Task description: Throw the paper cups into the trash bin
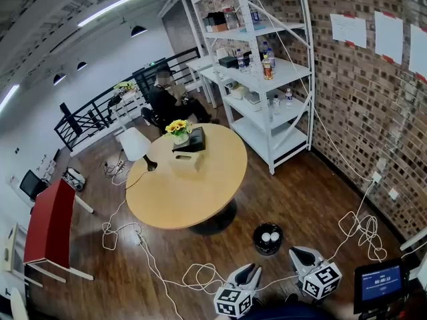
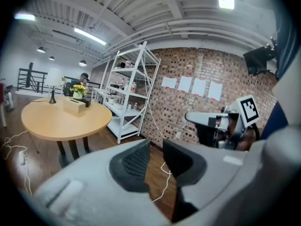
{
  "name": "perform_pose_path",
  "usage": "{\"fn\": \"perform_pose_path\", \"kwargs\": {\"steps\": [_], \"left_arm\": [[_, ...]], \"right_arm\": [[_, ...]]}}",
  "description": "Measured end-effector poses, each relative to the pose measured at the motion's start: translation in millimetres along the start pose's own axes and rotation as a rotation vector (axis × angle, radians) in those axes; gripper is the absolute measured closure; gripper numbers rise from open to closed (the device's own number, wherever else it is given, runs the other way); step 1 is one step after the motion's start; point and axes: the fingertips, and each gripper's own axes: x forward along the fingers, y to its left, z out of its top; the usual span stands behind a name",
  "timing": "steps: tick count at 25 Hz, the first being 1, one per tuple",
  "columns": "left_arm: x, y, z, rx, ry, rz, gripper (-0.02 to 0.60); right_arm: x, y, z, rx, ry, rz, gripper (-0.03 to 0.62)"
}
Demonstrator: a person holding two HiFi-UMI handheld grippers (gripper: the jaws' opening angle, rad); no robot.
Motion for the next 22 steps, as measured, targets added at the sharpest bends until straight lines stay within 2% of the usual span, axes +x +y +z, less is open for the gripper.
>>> {"fn": "perform_pose_path", "kwargs": {"steps": [22], "left_arm": [[2.5,0.9,-9.5,-0.020,0.026,-0.015,0.494]], "right_arm": [[-3.6,1.6,-8.0,-0.028,0.015,-0.018,0.583]]}}
